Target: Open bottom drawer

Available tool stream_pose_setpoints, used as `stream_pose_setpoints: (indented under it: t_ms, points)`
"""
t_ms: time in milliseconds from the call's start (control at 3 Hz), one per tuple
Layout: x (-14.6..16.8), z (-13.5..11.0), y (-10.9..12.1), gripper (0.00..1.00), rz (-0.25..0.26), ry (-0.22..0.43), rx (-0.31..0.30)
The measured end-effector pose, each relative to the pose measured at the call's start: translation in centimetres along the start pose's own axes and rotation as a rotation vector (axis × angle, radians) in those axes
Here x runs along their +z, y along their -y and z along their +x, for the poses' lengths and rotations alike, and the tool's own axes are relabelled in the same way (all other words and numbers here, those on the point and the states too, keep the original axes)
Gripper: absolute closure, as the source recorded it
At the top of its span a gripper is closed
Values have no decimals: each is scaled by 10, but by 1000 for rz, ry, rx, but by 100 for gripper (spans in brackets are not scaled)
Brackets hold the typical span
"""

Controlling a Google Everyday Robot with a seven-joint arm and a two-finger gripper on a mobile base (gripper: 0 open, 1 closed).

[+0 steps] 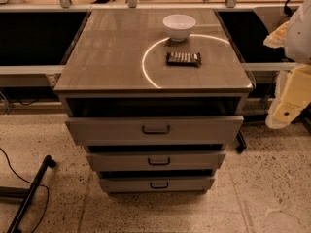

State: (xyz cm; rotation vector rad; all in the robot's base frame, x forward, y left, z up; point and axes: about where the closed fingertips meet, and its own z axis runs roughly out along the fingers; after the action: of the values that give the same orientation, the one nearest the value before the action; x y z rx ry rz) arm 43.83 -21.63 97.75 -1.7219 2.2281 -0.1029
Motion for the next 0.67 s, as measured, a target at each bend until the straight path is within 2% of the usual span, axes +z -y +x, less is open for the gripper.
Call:
stream_pose_setpoints:
  t_ms: [333,667]
  points:
    - [0,0,0,0,0,0,0]
    - [56,-9,-43,0,-76,59,-23]
